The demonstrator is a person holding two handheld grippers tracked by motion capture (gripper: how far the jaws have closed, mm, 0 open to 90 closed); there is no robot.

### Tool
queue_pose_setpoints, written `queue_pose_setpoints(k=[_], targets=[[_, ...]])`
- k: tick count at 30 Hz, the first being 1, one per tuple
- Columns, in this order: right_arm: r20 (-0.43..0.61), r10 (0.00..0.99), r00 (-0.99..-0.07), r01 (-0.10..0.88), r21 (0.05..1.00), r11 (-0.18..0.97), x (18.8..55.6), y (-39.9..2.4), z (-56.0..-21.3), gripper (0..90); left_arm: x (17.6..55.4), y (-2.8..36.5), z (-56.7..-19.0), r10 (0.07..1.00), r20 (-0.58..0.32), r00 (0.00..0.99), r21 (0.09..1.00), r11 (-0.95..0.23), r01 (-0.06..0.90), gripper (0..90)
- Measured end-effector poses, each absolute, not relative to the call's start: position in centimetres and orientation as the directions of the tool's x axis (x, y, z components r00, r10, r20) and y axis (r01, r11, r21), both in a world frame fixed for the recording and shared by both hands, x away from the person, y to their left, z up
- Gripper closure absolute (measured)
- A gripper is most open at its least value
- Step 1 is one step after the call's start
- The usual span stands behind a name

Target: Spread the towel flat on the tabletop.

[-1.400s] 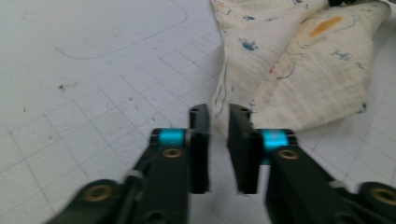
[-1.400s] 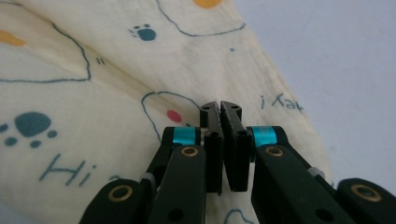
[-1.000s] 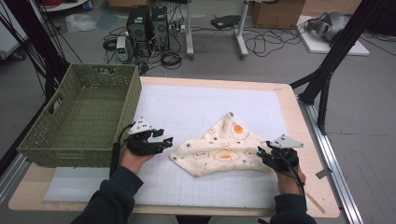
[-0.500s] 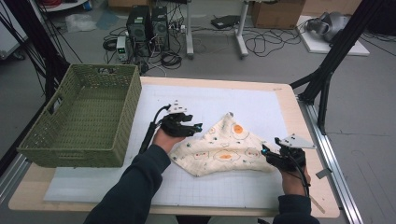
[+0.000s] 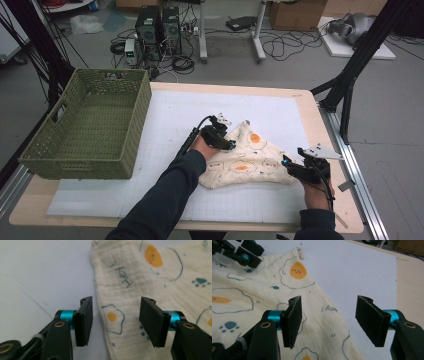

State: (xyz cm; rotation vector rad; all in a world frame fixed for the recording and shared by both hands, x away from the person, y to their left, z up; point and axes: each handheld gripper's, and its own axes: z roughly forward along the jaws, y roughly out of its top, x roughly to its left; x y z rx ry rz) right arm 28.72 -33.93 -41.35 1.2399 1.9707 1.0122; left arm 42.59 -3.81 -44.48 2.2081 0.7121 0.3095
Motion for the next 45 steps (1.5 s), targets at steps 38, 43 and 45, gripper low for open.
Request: queue_pose_setpoints(k=[38, 43, 45], targets=[[-0.088, 0.854, -0.513, 0.438, 0.828, 0.349, 29.2, -30.9, -42.3, 39.3, 43.1, 11.2, -42.7, 0.843, -0.146, 0.518, 0.817, -0.192, 0.544, 52.7], [-0.082, 0.786, -0.613, 0.398, 0.827, 0.396, 29.3, -29.1, -42.5, 47.7, 41.6, 11.5, -42.5, 0.808, -0.173, 0.563, 0.837, -0.18, 0.517, 48.1], [-0.044, 0.761, -0.647, 0.4, 0.83, 0.389, 29.4, -28.4, -42.6, 50.8, 40.9, 11.6, -42.5, 0.798, -0.171, 0.578, 0.844, -0.183, 0.503, 46.2]])
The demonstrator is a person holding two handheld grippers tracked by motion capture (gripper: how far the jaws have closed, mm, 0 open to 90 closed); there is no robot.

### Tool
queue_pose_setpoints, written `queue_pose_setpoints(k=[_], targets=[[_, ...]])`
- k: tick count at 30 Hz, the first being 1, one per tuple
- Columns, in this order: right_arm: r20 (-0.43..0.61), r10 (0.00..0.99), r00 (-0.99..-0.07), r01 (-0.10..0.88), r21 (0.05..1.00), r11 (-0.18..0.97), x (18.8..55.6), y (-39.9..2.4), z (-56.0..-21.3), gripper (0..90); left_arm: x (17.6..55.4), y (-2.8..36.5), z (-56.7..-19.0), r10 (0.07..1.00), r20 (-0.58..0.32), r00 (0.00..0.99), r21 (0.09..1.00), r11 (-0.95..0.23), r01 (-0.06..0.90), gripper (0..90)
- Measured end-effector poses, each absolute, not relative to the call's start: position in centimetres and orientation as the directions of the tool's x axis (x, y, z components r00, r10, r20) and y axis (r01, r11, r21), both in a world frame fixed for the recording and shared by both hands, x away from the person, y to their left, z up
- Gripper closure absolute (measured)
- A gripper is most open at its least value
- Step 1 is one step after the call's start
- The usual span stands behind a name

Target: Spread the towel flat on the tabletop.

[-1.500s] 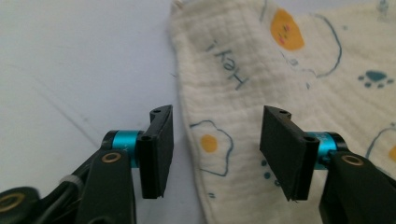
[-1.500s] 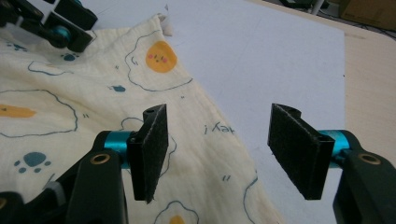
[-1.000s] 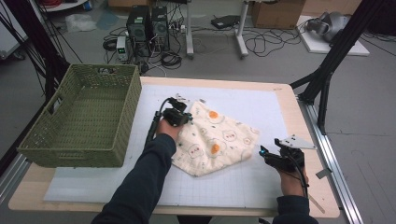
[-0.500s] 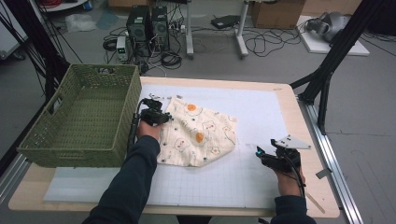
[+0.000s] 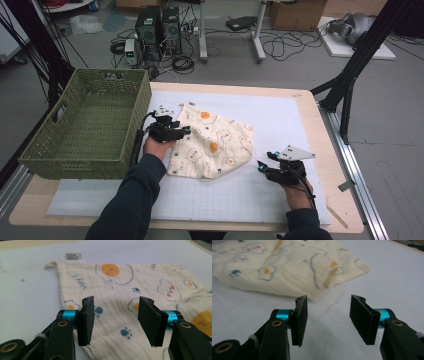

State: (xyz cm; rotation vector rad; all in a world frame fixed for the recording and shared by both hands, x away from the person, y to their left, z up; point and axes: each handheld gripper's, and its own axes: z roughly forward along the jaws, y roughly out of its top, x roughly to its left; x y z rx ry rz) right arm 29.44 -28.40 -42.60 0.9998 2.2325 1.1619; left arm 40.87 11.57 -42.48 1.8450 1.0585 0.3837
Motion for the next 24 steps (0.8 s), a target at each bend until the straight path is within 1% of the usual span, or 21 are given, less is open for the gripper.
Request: queue_pose_setpoints(k=[2, 4, 6, 9, 12, 15, 17, 19, 22, 23, 24], targets=[[-0.019, 0.727, -0.687, 0.398, 0.827, 0.397, 29.4, -27.6, -42.7, 54.2, 40.1, 11.6, -42.4, 0.786, -0.167, 0.594, 0.847, -0.194, 0.495, 45.4], [-0.022, 0.695, -0.719, 0.383, 0.822, 0.422, 29.4, -26.7, -42.8, 55.9, 39.1, 11.7, -42.2, 0.781, -0.149, 0.607, 0.858, -0.203, 0.471, 45.3], [-0.016, 0.672, -0.74, 0.378, 0.817, 0.436, 29.8, -25.8, -43.0, 55.9, 38.2, 11.7, -42.1, 0.779, -0.13, 0.614, 0.861, -0.219, 0.46, 45.3], [0.011, 0.656, -0.755, 0.401, 0.799, 0.448, 30.9, -24.1, -43.4, 56.2, 36.4, 12.0, -42.0, 0.775, -0.092, 0.626, 0.884, -0.226, 0.41, 45.0], [0.034, 0.648, -0.76, 0.415, 0.794, 0.445, 32.1, -22.7, -43.6, 58.6, 35.0, 12.6, -42.2, 0.774, -0.081, 0.627, 0.894, -0.222, 0.39, 45.0], [0.039, 0.659, -0.751, 0.44, 0.773, 0.457, 33.7, -21.4, -44.0, 60.6, 34.1, 13.2, -42.2, 0.774, -0.094, 0.626, 0.896, -0.209, 0.392, 44.6], [0.029, 0.669, -0.742, 0.456, 0.753, 0.473, 34.7, -20.6, -44.2, 60.2, 33.4, 13.4, -42.3, 0.767, -0.081, 0.636, 0.898, -0.221, 0.381, 44.5], [0.006, 0.68, -0.734, 0.468, 0.73, 0.499, 35.6, -19.8, -44.4, 57.1, 32.9, 13.6, -42.5, 0.763, -0.084, 0.641, 0.894, -0.227, 0.387, 44.6], [-0.019, 0.691, -0.723, 0.475, 0.713, 0.516, 36.5, -18.7, -44.4, 55.0, 32.4, 13.8, -42.9, 0.762, -0.09, 0.641, 0.896, -0.219, 0.387, 44.6], [-0.03, 0.693, -0.72, 0.475, 0.707, 0.524, 36.7, -18.3, -44.3, 55.5, 32.3, 13.8, -43.0, 0.76, -0.089, 0.644, 0.895, -0.222, 0.387, 44.6], [-0.033, 0.697, -0.717, 0.479, 0.703, 0.526, 36.9, -18.0, -44.3, 58.7, 32.3, 13.7, -43.0, 0.761, -0.087, 0.643, 0.894, -0.225, 0.388, 44.7]])
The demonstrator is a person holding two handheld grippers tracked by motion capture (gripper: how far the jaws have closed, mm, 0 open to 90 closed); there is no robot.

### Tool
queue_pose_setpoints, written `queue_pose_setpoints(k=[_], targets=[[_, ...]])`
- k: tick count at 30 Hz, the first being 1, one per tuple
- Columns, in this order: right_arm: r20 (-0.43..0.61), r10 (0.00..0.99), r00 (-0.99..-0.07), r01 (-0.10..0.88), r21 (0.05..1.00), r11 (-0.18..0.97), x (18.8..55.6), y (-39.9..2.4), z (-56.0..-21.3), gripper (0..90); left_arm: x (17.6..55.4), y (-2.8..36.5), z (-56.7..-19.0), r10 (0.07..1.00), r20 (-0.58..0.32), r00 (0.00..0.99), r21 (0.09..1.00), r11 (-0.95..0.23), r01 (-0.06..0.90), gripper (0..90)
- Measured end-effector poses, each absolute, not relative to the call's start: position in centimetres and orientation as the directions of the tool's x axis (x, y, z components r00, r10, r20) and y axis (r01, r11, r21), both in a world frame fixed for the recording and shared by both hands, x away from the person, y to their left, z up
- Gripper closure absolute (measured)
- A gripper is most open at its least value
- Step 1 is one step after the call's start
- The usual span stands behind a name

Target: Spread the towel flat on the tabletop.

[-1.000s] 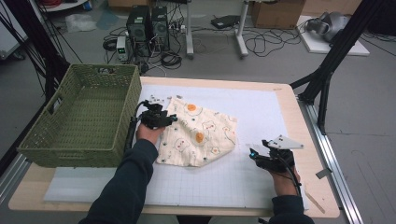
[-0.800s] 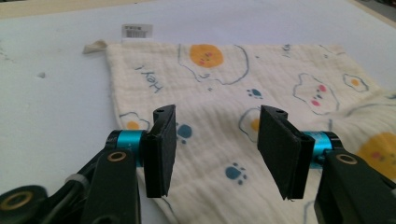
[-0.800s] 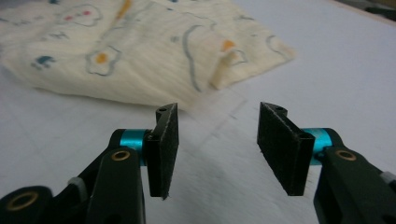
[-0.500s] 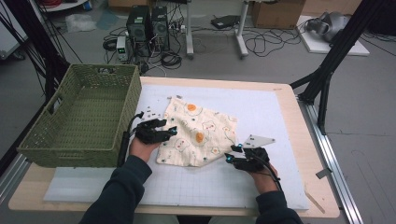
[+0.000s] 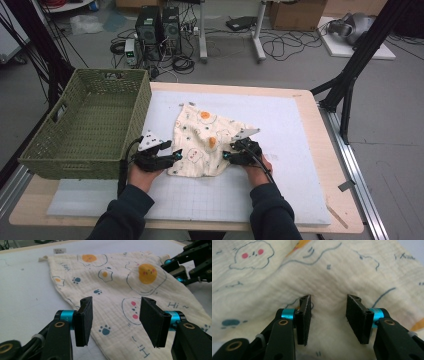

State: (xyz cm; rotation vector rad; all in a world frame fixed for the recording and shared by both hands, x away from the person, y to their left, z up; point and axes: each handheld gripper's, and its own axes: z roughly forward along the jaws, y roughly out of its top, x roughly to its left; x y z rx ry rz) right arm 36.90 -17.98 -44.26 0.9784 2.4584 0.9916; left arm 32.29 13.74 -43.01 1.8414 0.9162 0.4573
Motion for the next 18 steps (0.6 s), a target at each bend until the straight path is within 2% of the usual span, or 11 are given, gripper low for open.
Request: queue_pose_setpoints(k=[2, 4, 7, 14, 18], targets=[[-0.01, 0.696, -0.718, 0.489, 0.704, 0.515, 36.9, -17.9, -44.3, 69.9, 32.3, 13.6, -43.1, 0.767, -0.083, 0.637, 0.893, -0.226, 0.39, 44.7], [0.002, 0.669, -0.743, 0.482, 0.696, 0.533, 36.7, -17.8, -44.1, 88.1, 32.3, 13.7, -43.2, 0.767, -0.089, 0.636, 0.89, -0.225, 0.396, 44.9], [-0.042, 0.649, -0.759, 0.473, 0.65, 0.595, 36.1, -18.5, -43.4, 88.8, 32.2, 13.7, -43.2, 0.765, -0.09, 0.638, 0.89, -0.225, 0.396, 45.5], [-0.063, 0.685, -0.725, 0.507, 0.624, 0.594, 34.4, -23.3, -41.1, 88.6, 32.3, 13.7, -43.4, 0.768, -0.095, 0.633, 0.885, -0.226, 0.408, 45.7], [-0.059, 0.703, -0.709, 0.529, 0.614, 0.585, 34.6, -23.4, -41.5, 89.1, 32.3, 13.2, -43.6, 0.758, -0.098, 0.645, 0.878, -0.239, 0.415, 46.2]])
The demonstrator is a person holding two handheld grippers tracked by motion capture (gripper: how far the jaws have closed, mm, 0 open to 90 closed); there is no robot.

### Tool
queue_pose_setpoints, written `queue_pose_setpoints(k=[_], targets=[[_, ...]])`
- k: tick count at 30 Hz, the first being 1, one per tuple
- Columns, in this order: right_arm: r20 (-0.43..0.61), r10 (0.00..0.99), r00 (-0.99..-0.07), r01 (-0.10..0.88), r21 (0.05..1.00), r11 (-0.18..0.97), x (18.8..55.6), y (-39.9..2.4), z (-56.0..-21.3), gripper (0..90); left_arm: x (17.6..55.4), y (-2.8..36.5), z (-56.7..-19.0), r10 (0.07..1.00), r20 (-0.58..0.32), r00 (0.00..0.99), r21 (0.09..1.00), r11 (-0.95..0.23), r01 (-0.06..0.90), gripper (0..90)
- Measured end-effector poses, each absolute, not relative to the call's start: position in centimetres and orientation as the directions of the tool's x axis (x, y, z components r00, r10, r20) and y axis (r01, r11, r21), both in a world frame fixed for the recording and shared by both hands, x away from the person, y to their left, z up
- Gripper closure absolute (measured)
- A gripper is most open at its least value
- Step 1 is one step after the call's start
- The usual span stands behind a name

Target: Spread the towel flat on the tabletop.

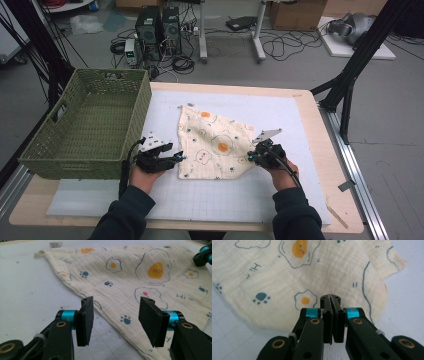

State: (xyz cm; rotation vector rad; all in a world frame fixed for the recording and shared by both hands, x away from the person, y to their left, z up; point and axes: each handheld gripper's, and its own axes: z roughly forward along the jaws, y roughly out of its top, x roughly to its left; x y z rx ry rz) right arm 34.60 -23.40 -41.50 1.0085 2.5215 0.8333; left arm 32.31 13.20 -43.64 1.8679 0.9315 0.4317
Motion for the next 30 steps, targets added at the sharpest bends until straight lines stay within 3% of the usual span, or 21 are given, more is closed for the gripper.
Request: queue_pose_setpoints(k=[6, 12, 18, 22, 24, 25, 26, 30], targets=[[-0.033, 0.681, -0.732, 0.497, 0.657, 0.566, 35.0, -21.1, -42.3, 78.0, 32.2, 12.4, -44.0, 0.727, -0.099, 0.68, 0.861, -0.279, 0.425, 46.9], [-0.047, 0.751, -0.659, 0.455, 0.77, 0.447, 32.9, -24.4, -39.9, 59.3, 32.2, 11.4, -44.6, 0.703, -0.117, 0.702, 0.831, -0.317, 0.457, 41.5], [-0.074, 0.794, -0.604, 0.438, 0.801, 0.409, 30.3, -28.0, -40.5, 50.3, 32.0, 10.4, -45.0, 0.686, -0.079, 0.724, 0.799, -0.391, 0.458, 40.8], [-0.063, 0.8, -0.597, 0.45, 0.799, 0.4, 29.2, -29.5, -42.0, 50.2, 31.7, 9.8, -45.1, 0.676, 0.002, 0.736, 0.787, -0.455, 0.417, 41.5], [-0.052, 0.788, -0.613, 0.465, 0.783, 0.413, 29.1, -29.8, -42.7, 51.6, 31.5, 9.8, -45.0, 0.658, 0.022, 0.753, 0.79, -0.472, 0.39, 51.6], [-0.037, 0.782, -0.622, 0.47, 0.781, 0.411, 29.2, -29.8, -42.8, 52.2, 31.5, 9.9, -44.9, 0.644, 0.023, 0.765, 0.788, -0.482, 0.382, 72.6], [-0.03, 0.777, -0.628, 0.468, 0.784, 0.408, 29.3, -29.7, -42.8, 52.2, 31.5, 10.0, -44.9, 0.655, 0.02, 0.756, 0.79, -0.474, 0.389, 84.6], [-0.015, 0.746, -0.666, 0.466, 0.773, 0.431, 29.6, -28.5, -43.3, 57.2, 31.7, 11.3, -44.1, 0.722, 0.002, 0.691, 0.824, -0.393, 0.408, 87.9]])
